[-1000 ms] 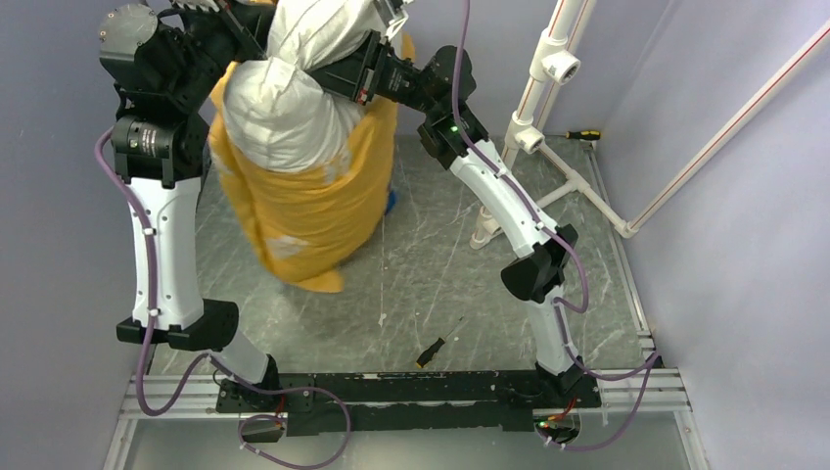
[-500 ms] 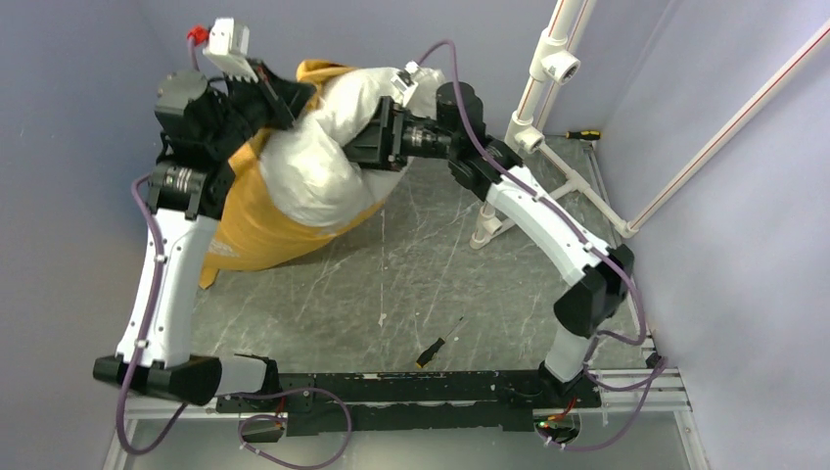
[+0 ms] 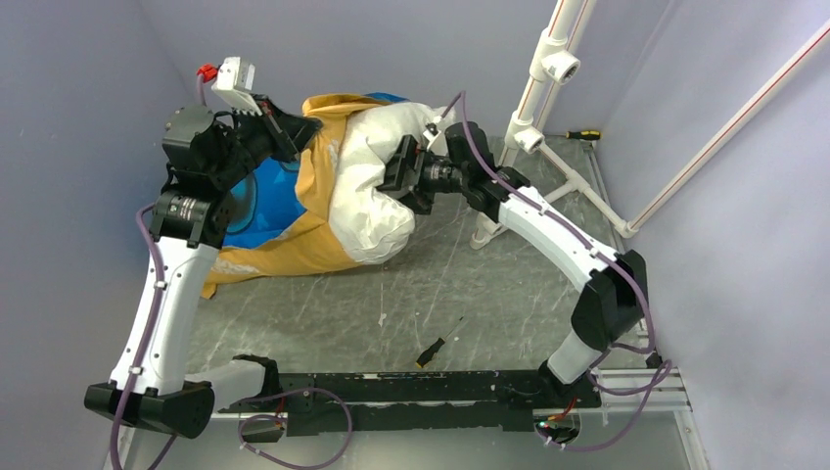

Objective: Put the pillow into the pillowcase
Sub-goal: Stuff the pillow into the pillowcase.

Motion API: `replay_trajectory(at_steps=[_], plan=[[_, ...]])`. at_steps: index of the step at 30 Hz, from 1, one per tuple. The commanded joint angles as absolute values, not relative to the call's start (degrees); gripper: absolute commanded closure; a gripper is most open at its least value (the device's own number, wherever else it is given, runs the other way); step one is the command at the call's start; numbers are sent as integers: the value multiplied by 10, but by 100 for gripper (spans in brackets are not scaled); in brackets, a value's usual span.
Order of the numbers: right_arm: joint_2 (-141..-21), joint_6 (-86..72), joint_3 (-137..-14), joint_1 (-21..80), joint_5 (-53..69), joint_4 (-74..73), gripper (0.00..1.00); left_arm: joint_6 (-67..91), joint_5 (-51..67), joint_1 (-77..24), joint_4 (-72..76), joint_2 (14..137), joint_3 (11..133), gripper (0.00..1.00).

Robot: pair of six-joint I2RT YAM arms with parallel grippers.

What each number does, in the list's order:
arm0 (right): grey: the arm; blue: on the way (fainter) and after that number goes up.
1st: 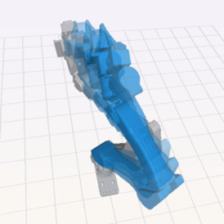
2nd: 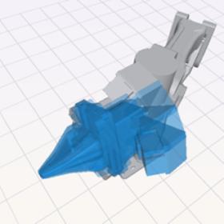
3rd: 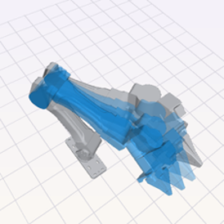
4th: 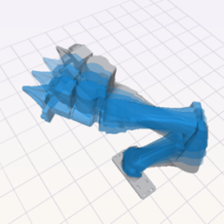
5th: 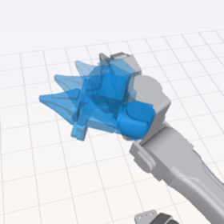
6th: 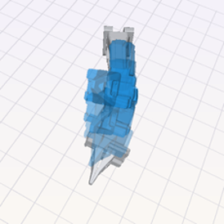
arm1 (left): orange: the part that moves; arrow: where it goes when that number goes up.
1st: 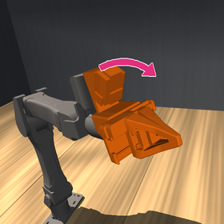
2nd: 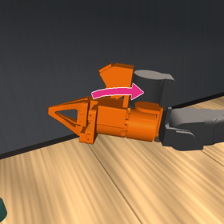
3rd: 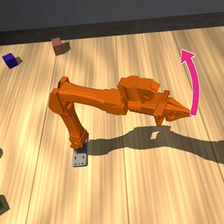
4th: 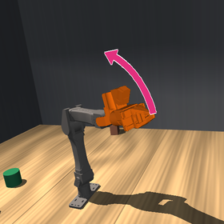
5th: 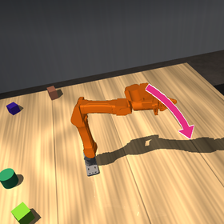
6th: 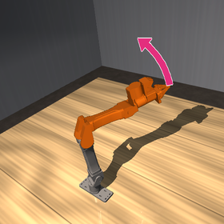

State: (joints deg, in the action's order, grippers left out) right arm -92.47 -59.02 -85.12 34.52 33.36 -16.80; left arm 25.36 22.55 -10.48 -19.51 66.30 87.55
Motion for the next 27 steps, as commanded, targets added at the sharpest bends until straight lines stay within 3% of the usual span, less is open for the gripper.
replay_trajectory(at_steps=[1,4,6,8,9,10,15,23,24,27], plan=[[-992,-595,-900,355,320,-94,5,300,340,-103,-112,659,886,100],[-1033,-598,-921,363,331,-42,15,326,393,-107,-93,665,887,100],[-1058,-631,-914,364,360,39,34,337,414,-116,-93,672,891,100],[-1088,-669,-909,365,385,119,68,329,419,-144,-112,682,902,100],[-1103,-686,-913,366,399,156,96,321,413,-163,-124,686,905,100],[-1118,-695,-924,368,408,174,100,310,401,-182,-137,690,908,100],[-1184,-715,-981,390,438,219,100,289,343,-272,-182,714,912,100],[-1202,-793,-901,394,463,369,100,204,298,-370,-310,792,1008,99],[-1189,-777,-888,393,467,352,100,176,235,-370,-362,801,1033,81],[-1159,-723,-853,393,473,309,100,149,63,-370,-478,817,1096,4]])
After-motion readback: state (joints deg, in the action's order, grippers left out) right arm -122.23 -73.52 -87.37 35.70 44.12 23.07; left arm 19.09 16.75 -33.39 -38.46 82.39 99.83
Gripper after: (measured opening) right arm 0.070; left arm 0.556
